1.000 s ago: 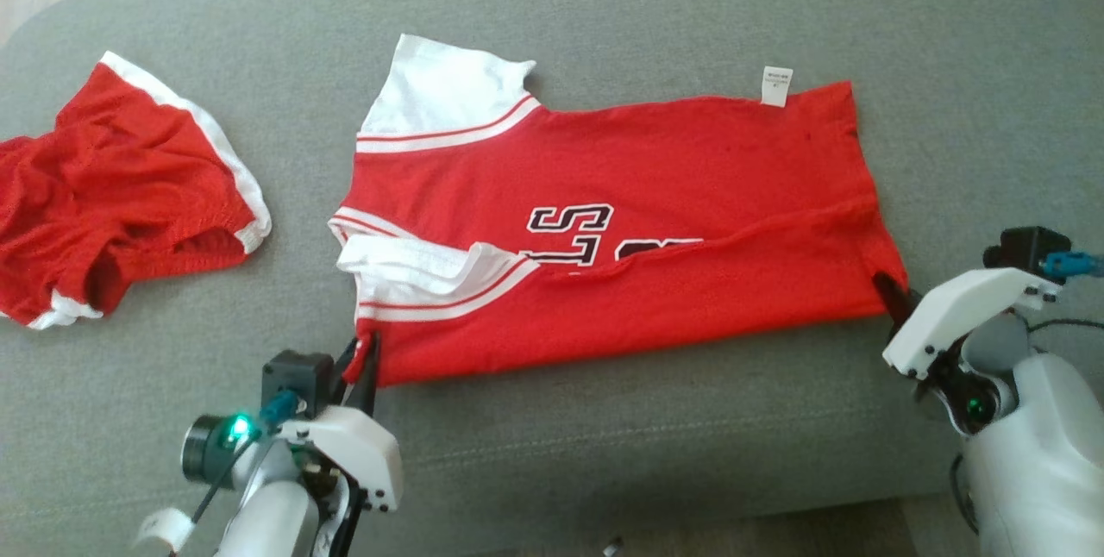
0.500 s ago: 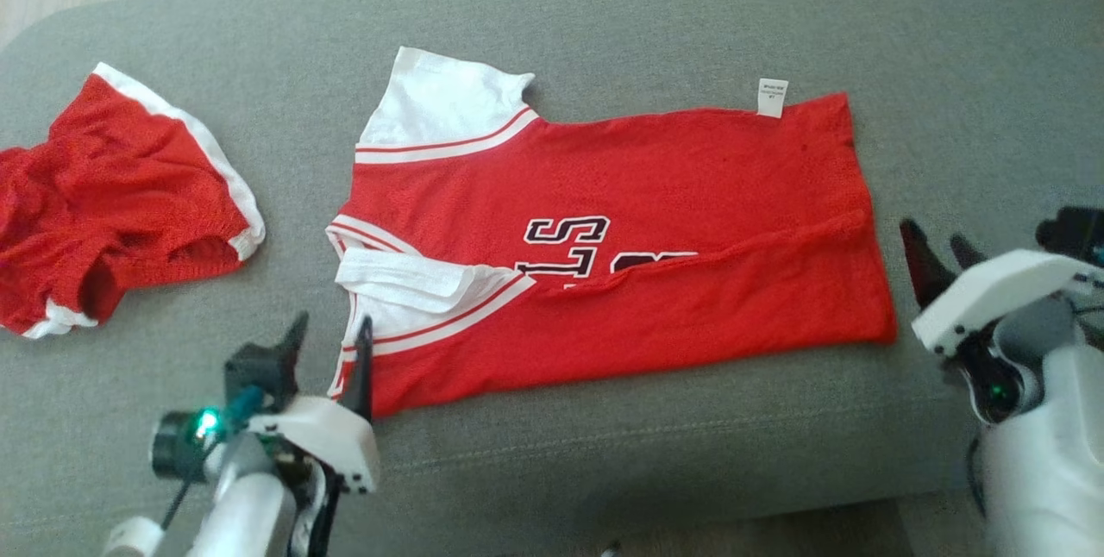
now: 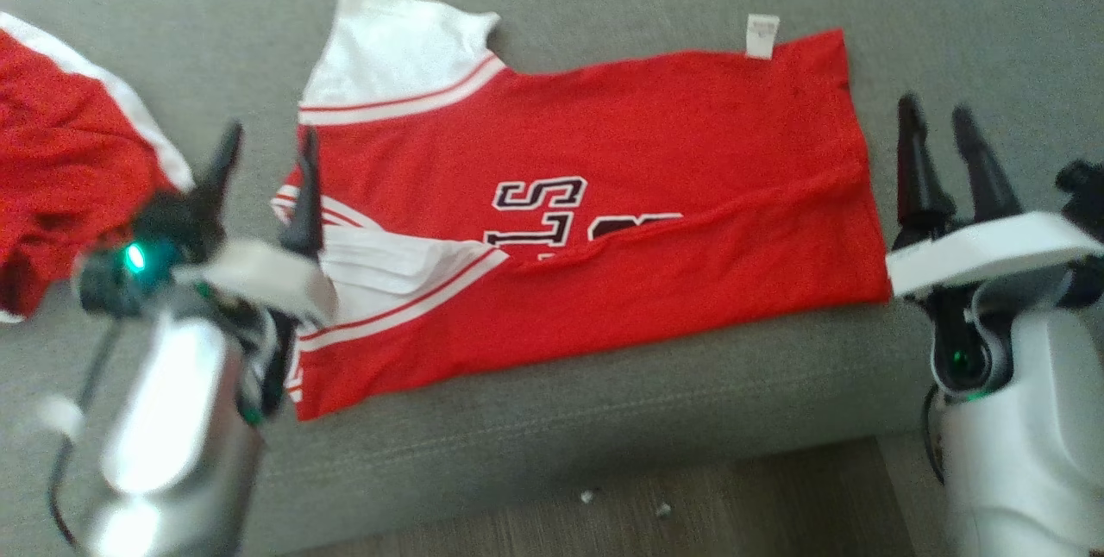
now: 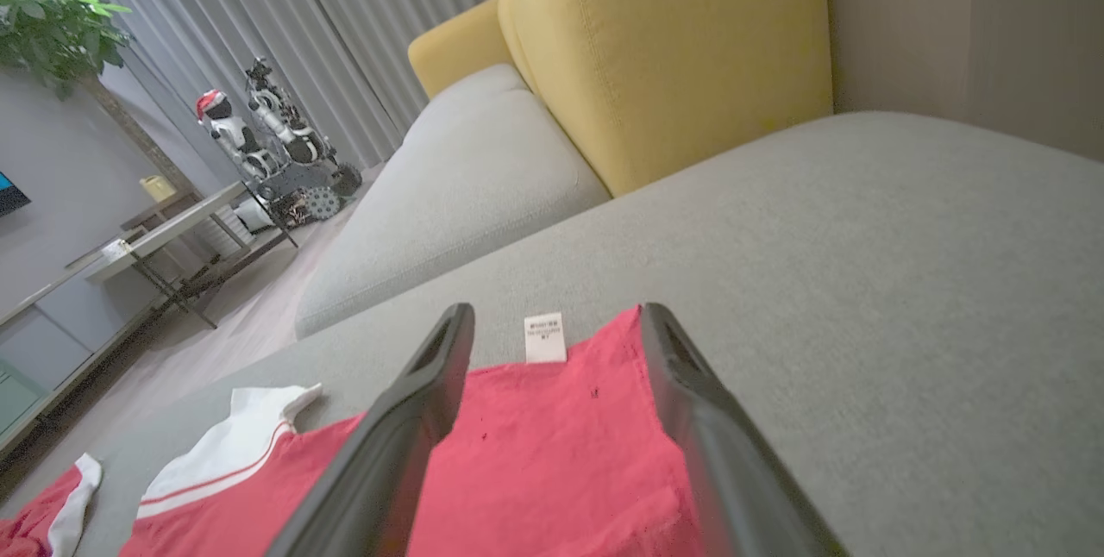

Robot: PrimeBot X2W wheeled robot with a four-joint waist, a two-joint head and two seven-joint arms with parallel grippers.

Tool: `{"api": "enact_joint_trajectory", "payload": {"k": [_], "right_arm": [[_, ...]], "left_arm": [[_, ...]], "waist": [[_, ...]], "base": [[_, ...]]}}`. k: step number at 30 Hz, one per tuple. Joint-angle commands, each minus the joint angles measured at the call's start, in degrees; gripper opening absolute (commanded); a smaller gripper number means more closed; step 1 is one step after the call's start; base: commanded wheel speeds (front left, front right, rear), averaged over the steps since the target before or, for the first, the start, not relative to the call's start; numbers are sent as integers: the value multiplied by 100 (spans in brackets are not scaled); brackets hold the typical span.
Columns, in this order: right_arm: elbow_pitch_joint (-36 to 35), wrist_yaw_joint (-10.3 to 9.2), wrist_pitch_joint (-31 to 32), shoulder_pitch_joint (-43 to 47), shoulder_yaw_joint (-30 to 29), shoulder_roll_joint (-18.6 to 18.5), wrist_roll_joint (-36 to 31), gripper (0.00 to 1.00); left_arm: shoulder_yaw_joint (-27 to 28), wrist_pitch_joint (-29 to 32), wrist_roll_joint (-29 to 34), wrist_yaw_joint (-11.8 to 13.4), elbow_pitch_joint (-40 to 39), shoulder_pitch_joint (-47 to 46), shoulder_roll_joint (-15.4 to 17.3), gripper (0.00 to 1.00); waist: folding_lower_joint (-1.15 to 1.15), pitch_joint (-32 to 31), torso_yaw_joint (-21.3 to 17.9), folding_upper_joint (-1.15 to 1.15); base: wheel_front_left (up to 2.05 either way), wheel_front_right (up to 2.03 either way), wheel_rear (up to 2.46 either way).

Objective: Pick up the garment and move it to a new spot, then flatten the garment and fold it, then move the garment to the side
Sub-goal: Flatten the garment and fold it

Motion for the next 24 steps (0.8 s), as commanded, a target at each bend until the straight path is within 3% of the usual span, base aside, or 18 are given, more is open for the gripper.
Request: {"api": "enact_joint_trajectory", "payload": {"k": [1, 12, 20, 24], "right_arm": [[-341, 36, -177, -315, 179, 65, -17, 100], [-814, 36, -720, -795, 943, 214, -99, 100], [-767, 36, -934, -1053, 1235, 233, -28, 100], [-707, 36, -1101, -1158, 1392, 237, 45, 100]], "left_arm": [[218, 126, 43, -78, -43, -589, 311, 100], [-3, 1592, 76, -903, 1085, -2570, 1175, 100], [-295, 2353, 242, -1057, 1831, -3576, 1612, 100], [-786, 2750, 337, -1128, 2167, -4055, 1832, 100]], "waist": [[0, 356, -257, 0], [0, 1190, -926, 0], [0, 1474, -1257, 0], [0, 1568, -1376, 0]], "base": [[0, 0, 0], [0, 0, 0], [0, 0, 0], [0, 0, 0]]}}
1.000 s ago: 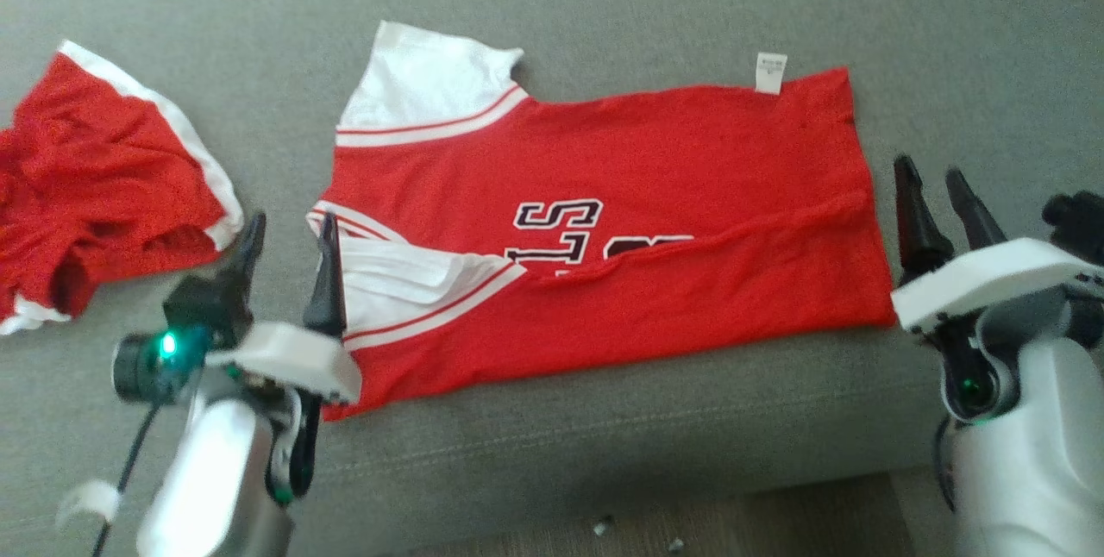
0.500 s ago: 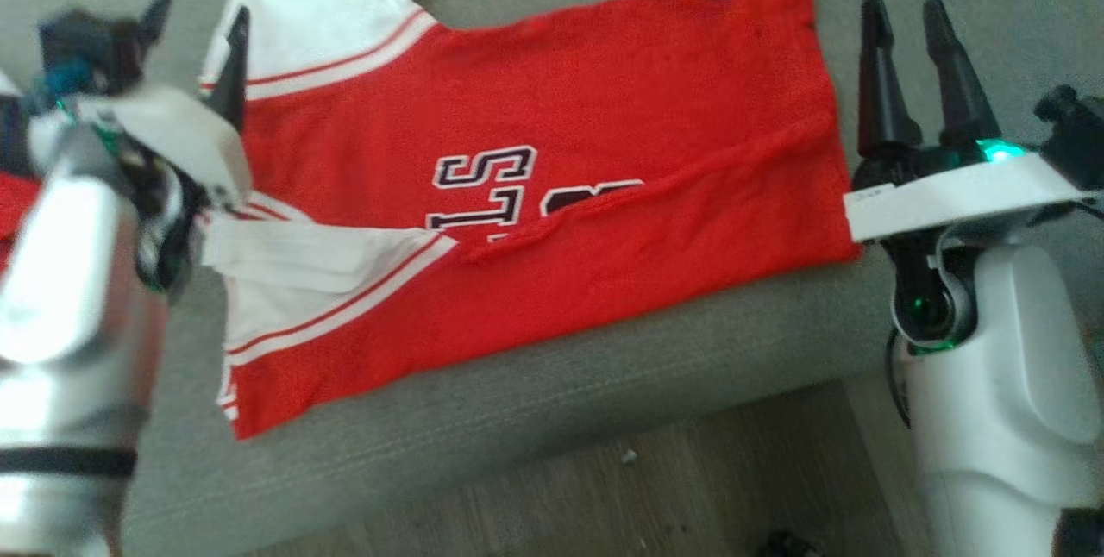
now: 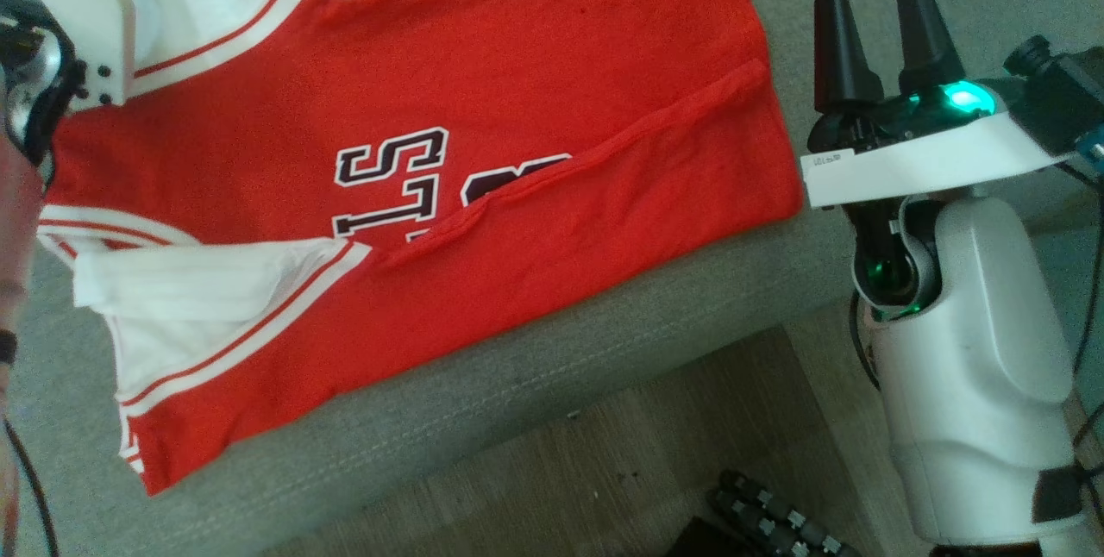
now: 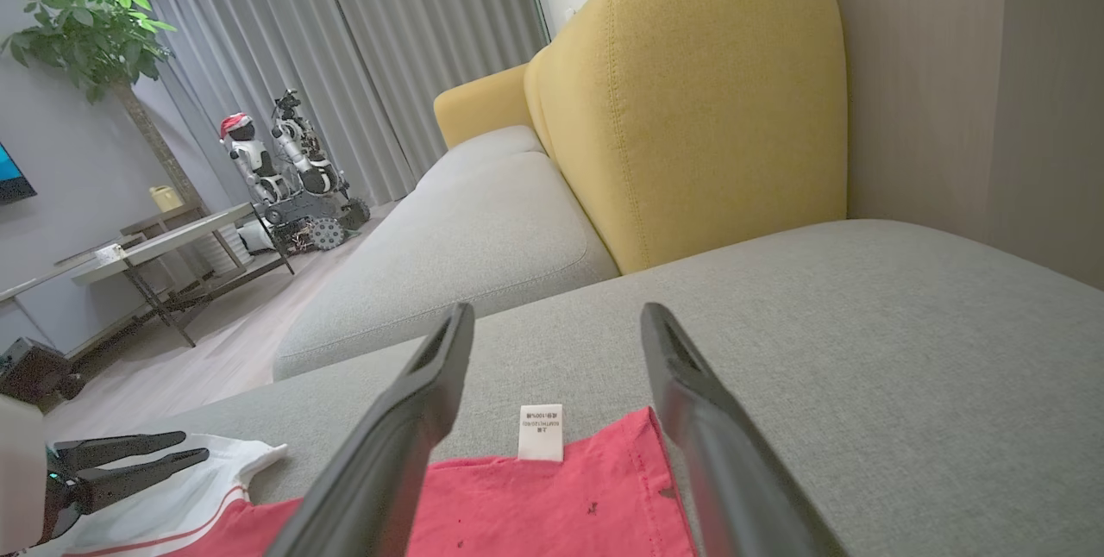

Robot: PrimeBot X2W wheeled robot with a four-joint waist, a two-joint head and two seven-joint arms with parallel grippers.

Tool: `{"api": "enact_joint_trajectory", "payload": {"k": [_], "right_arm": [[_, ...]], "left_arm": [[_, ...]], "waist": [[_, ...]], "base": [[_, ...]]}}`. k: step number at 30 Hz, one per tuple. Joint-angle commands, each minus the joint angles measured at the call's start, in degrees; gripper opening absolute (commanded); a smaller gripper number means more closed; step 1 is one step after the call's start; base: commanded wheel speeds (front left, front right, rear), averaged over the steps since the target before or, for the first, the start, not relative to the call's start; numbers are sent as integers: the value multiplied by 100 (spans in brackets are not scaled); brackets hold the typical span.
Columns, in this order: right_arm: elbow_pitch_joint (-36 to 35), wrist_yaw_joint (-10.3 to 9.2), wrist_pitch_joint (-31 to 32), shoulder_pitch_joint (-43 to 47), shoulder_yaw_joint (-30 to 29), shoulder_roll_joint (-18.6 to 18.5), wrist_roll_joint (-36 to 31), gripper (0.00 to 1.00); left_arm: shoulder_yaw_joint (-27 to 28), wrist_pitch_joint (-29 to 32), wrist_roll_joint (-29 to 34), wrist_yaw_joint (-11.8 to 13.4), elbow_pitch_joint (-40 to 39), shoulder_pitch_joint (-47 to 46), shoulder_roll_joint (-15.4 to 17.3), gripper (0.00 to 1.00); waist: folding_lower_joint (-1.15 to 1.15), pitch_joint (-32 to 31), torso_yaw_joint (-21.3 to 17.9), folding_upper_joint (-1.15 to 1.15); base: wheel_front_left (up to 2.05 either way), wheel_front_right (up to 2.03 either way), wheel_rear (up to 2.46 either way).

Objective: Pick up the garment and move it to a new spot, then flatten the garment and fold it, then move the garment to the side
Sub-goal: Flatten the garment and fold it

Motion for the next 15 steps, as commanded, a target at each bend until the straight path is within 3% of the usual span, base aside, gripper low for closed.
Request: {"api": "enact_joint_trajectory", "payload": {"k": [1, 9, 15], "right_arm": [[-156, 36, -65, -64, 120, 77, 57, 100], [-38, 36, -215, -116, 230, 78, 146, 100], [61, 36, -222, -135, 184, 78, 146, 100]], "left_arm": [[112, 24, 47, -22, -118, -334, 335, 100], [-161, 189, 159, -27, 442, -714, 525, 100], [-267, 284, 14, -30, 718, -783, 433, 100]], "waist": [[-1, 42, -46, 0], [-1, 113, -171, 0], [-1, 116, -175, 0]], "base": [[0, 0, 0], [0, 0, 0], [0, 0, 0]]}}
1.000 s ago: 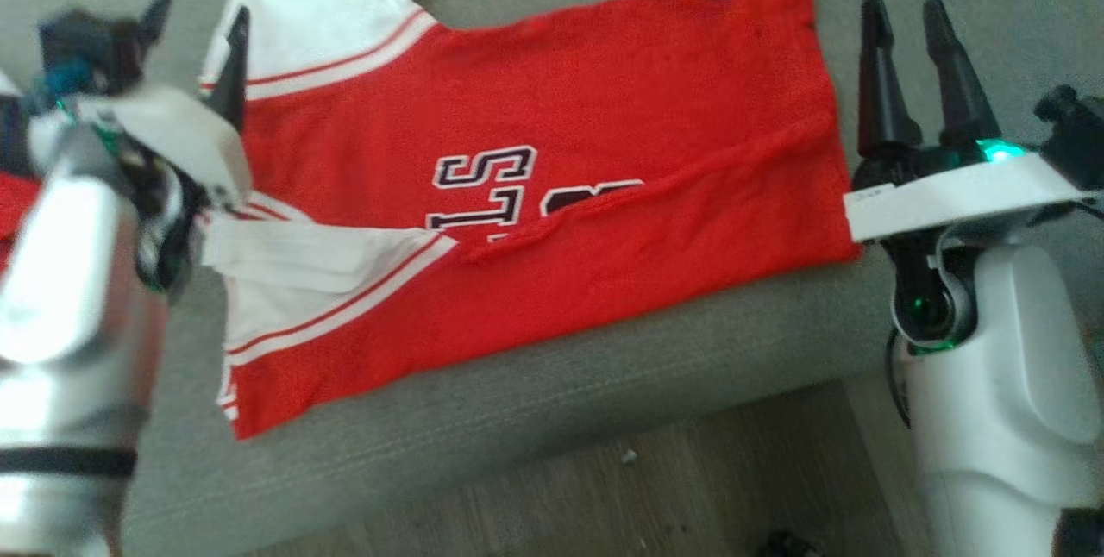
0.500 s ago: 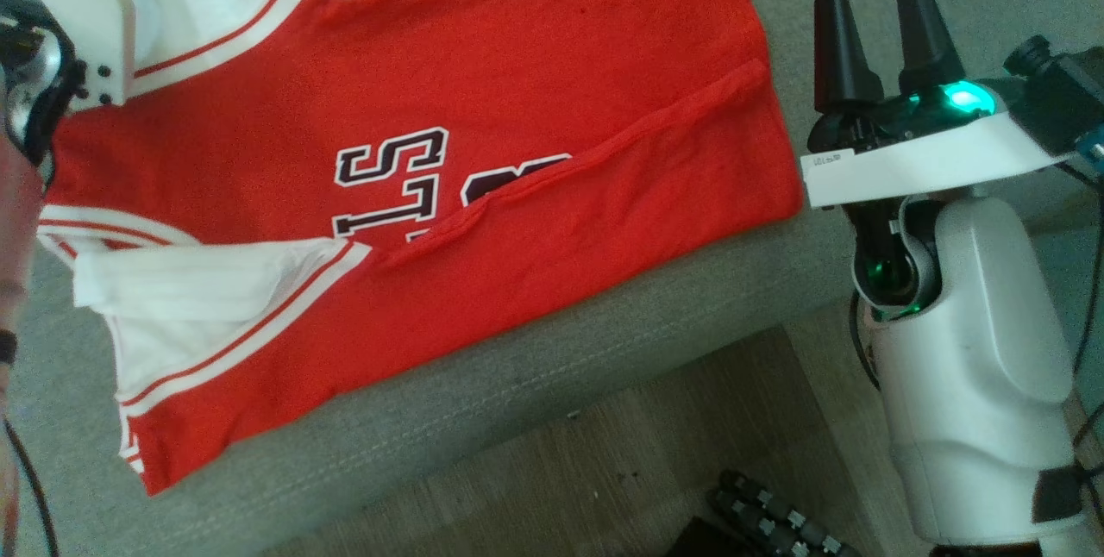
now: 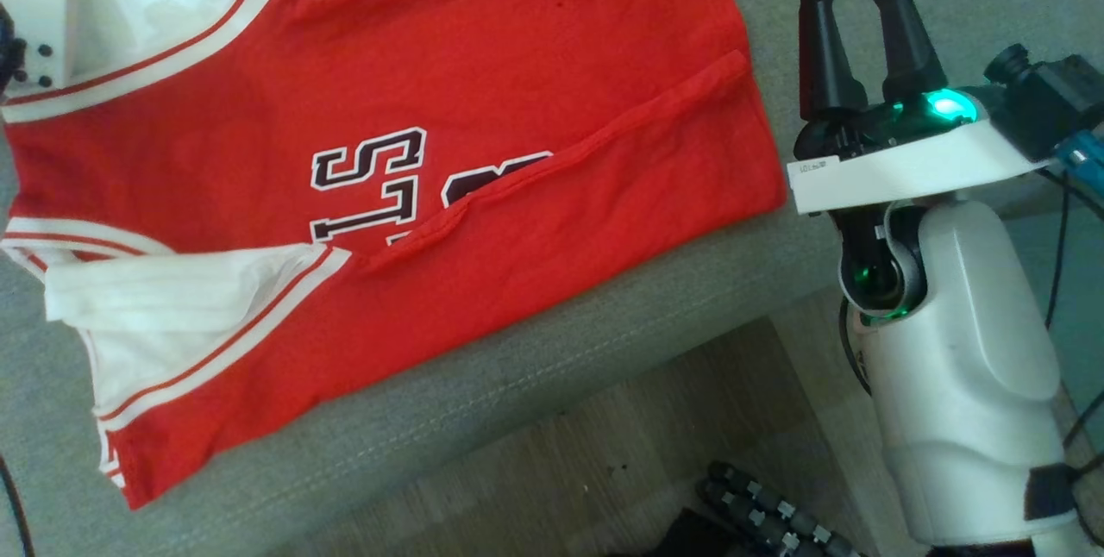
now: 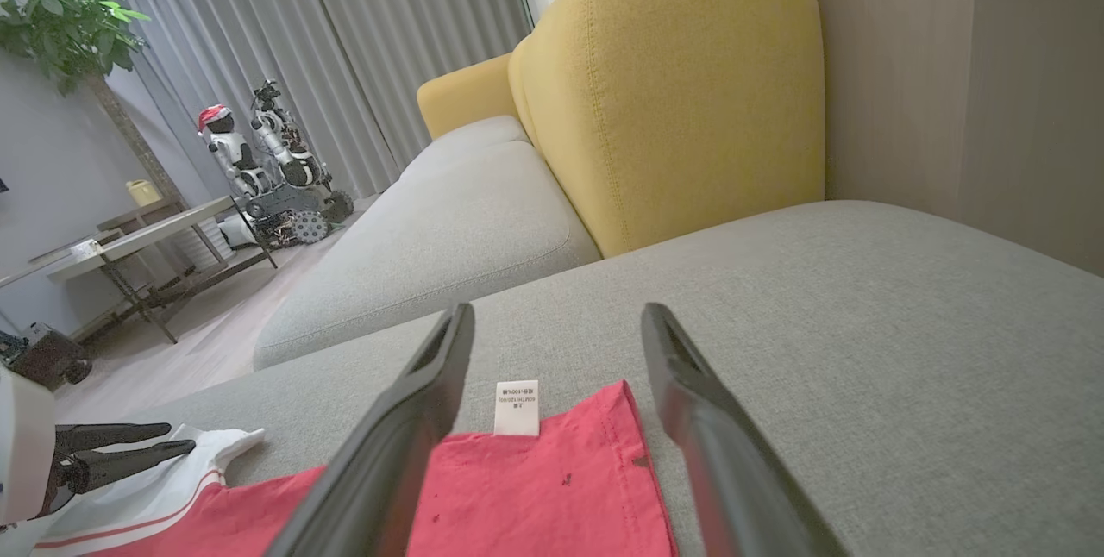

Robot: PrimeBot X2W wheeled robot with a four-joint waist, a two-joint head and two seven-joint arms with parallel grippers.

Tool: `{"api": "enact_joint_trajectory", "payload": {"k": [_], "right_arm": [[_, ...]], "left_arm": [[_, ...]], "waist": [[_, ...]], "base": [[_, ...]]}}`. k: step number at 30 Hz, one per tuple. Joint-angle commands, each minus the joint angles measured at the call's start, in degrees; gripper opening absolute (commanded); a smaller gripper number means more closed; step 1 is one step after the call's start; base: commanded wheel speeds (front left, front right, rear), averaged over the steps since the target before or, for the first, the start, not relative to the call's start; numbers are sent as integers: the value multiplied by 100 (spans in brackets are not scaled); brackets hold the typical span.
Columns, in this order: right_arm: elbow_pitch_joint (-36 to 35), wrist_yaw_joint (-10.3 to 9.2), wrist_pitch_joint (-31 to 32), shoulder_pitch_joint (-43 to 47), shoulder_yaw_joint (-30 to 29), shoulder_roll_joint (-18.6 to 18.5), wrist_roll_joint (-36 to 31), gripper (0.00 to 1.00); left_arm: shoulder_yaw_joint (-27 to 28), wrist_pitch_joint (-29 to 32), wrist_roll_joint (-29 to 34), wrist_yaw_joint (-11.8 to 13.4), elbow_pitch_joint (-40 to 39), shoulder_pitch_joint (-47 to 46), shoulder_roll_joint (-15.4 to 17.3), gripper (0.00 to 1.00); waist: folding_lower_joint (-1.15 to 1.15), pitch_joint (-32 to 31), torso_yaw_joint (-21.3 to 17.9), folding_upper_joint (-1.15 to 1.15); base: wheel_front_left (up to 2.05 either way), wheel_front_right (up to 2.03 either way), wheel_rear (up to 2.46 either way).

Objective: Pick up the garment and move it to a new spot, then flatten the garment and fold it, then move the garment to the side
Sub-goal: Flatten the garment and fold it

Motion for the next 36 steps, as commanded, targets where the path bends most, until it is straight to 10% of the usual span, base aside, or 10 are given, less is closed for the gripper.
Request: {"api": "enact_joint_trajectory", "payload": {"k": [1, 2, 3, 4, 18, 36], "right_arm": [[-162, 36, -24, -115, 39, 73, 77, 100], [-152, 36, -12, -127, 19, 73, 64, 100], [-144, 36, 4, -144, -2, 73, 50, 100], [-137, 36, 27, -165, -27, 73, 23, 100], [-23, 36, 870, -669, -356, -425, -274, 100], [1938, 36, 2808, -1827, 75, -1746, -329, 100]], "left_arm": [[68, 51, -97, 9, -72, -198, 189, 100], [49, 59, -169, 8, -56, -207, 161, 96], [30, 51, -250, 8, -53, -216, 132, 37], [20, 28, -330, 8, -52, -225, 102, 0], [257, -1330, -811, 118, -396, -184, -212, 0], [-34, -1579, -1116, 122, -1763, 500, -440, 0]], "waist": [[0, 3, 21, 0], [0, 9, 38, 0], [0, 15, 60, 0], [0, 18, 89, 0], [0, -66, 866, 0], [0, 29, 1578, 0]], "base": [[0, 0, 0], [0, 0, 0], [0, 0, 0], [0, 0, 0], [0, 0, 0], [0, 0, 0]]}}
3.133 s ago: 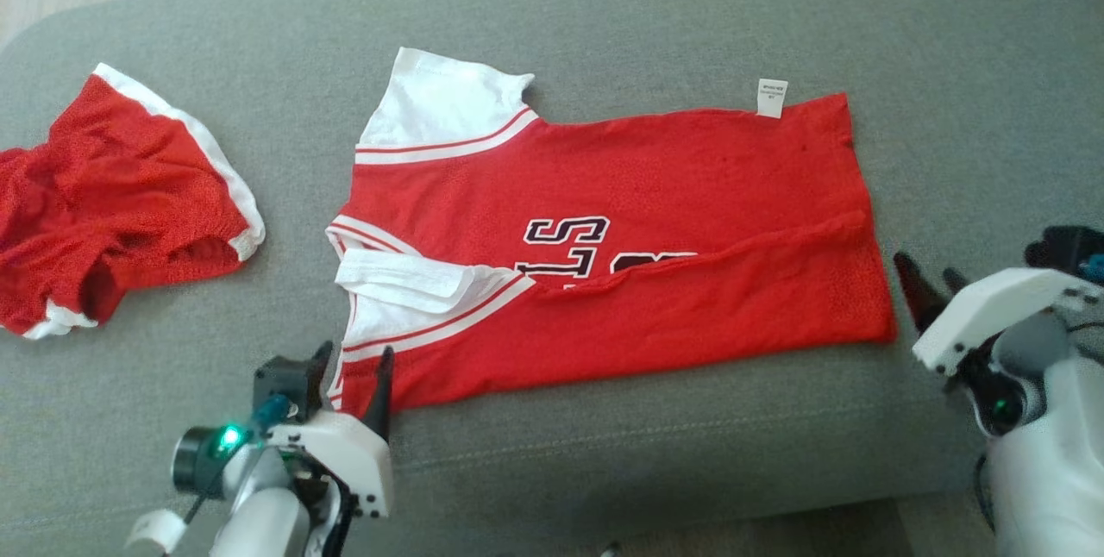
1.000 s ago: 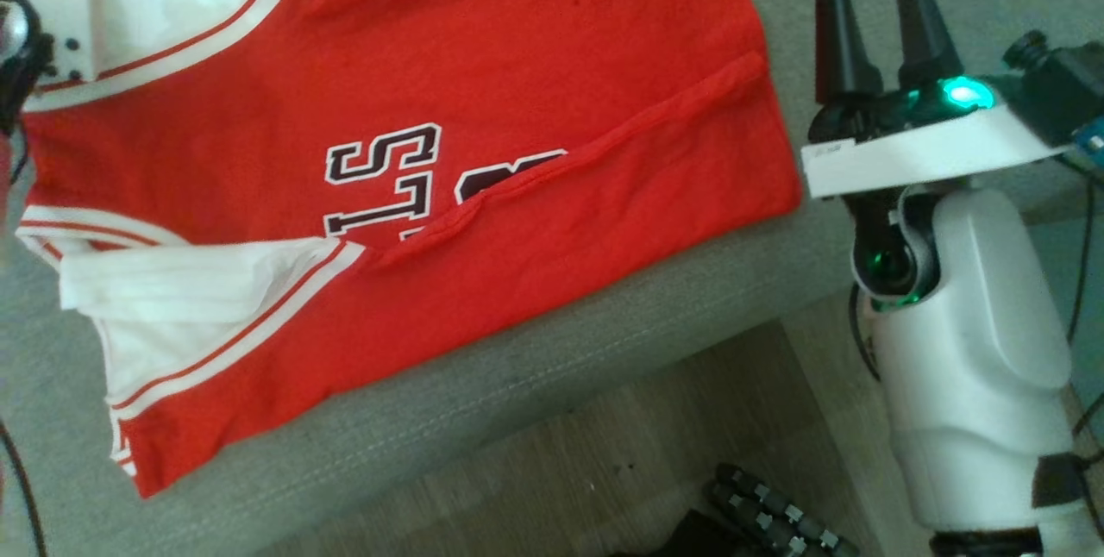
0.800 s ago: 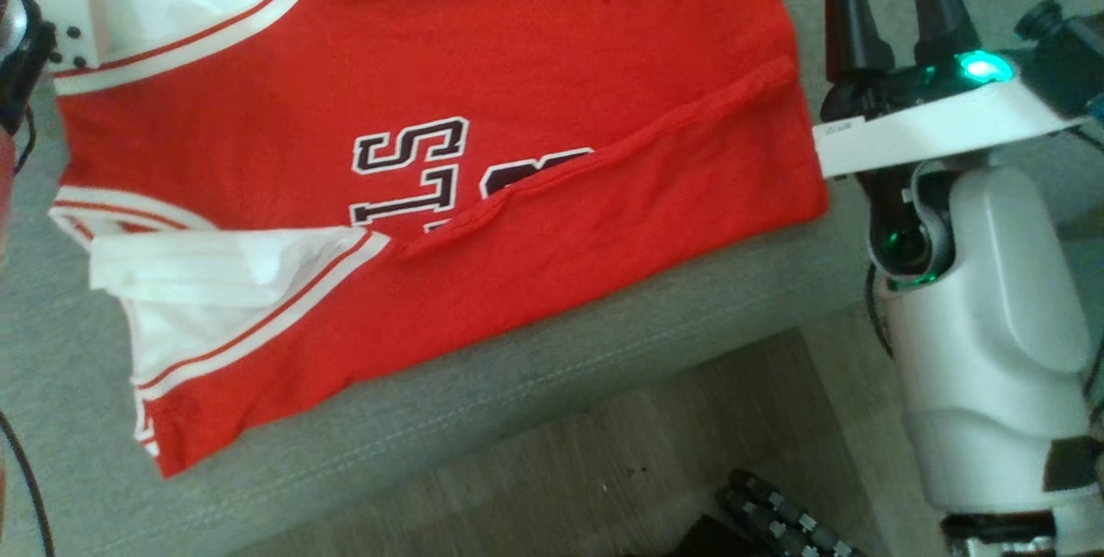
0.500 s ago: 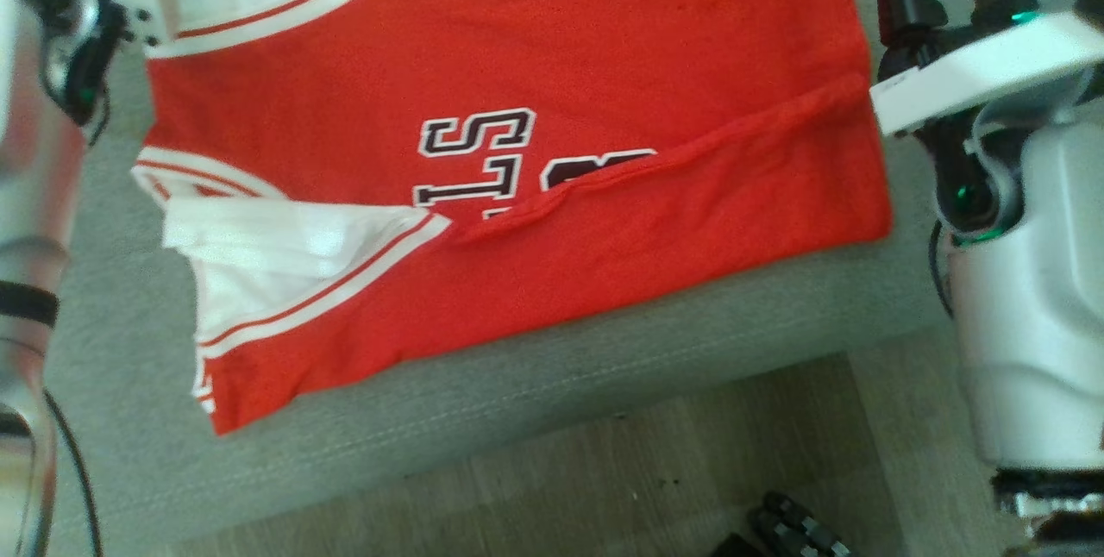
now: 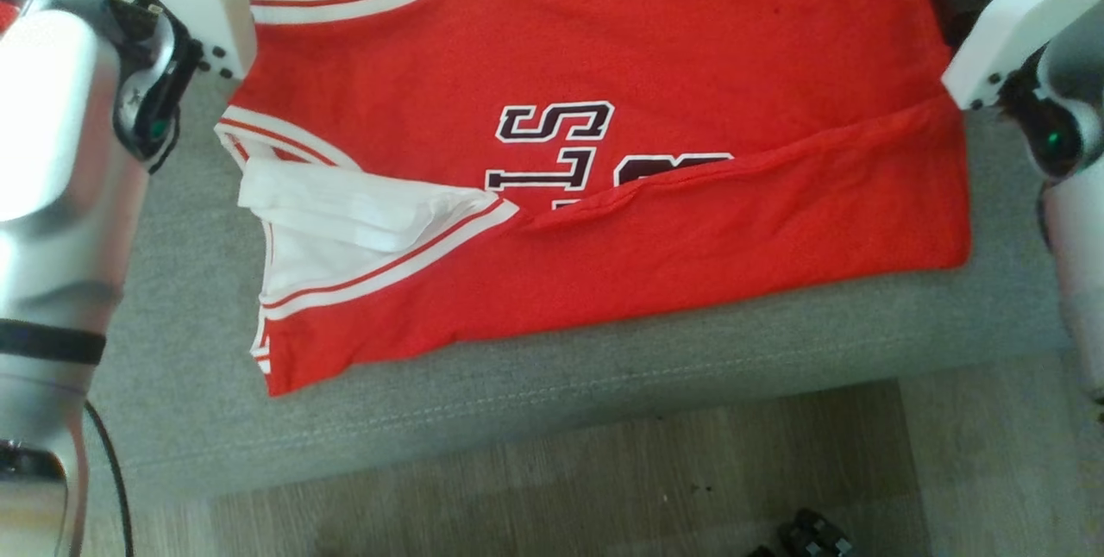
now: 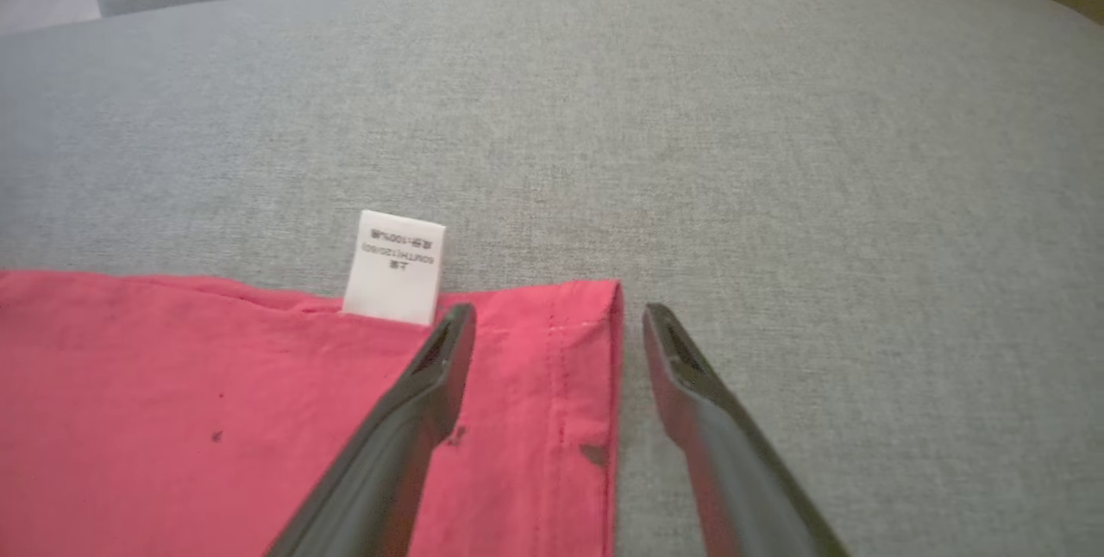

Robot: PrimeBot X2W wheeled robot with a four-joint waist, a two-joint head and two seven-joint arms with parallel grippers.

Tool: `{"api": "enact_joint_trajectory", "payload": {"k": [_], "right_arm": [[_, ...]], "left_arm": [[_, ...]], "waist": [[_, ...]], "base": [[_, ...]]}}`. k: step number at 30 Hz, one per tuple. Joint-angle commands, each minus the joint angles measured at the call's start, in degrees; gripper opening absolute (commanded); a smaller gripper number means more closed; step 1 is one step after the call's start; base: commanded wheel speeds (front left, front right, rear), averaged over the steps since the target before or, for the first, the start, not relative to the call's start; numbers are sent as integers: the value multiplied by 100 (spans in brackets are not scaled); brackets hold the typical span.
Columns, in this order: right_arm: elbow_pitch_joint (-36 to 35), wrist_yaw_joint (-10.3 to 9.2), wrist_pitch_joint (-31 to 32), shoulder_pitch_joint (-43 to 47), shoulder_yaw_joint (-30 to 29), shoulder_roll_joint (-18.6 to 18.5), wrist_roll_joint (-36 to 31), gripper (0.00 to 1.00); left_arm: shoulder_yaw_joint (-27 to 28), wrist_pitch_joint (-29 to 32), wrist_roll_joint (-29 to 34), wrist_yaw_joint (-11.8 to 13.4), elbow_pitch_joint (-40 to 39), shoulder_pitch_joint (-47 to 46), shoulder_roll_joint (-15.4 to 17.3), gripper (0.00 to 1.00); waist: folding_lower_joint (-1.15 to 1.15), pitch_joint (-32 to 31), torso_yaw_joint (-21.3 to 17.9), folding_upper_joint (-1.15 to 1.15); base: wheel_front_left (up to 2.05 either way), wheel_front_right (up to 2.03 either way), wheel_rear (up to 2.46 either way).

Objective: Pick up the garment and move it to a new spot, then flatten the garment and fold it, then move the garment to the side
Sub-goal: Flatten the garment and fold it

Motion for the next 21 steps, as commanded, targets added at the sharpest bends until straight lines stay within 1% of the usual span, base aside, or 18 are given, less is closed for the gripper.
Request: {"api": "enact_joint_trajectory", "payload": {"k": [1, 7, 19, 20, 21], "right_arm": [[-92, 35, 49, -153, 76, -104, -2, 100], [408, 35, 25, -447, 279, -267, 10, 100], [1150, 35, -90, -854, 584, -296, 331, 100], [1196, 35, -106, -875, 610, -308, 357, 97], [1242, 35, -123, -896, 629, -318, 382, 46]], "left_arm": [[149, 26, -31, 32, -251, -116, 247, 0], [130, 136, -72, 98, -587, -7, 305, 0], [94, 318, -120, 235, -1013, 80, 390, 0], [92, 329, -124, 244, -1034, 79, 393, 0], [90, 337, -128, 251, -1048, 78, 398, 0]], "waist": [[0, 18, 28, 0], [0, 64, 98, 0], [0, 170, 177, 0], [0, 179, 182, 0], [0, 185, 186, 0]], "base": [[0, 0, 0], [0, 0, 0], [0, 0, 0], [0, 0, 0], [0, 0, 0]]}}
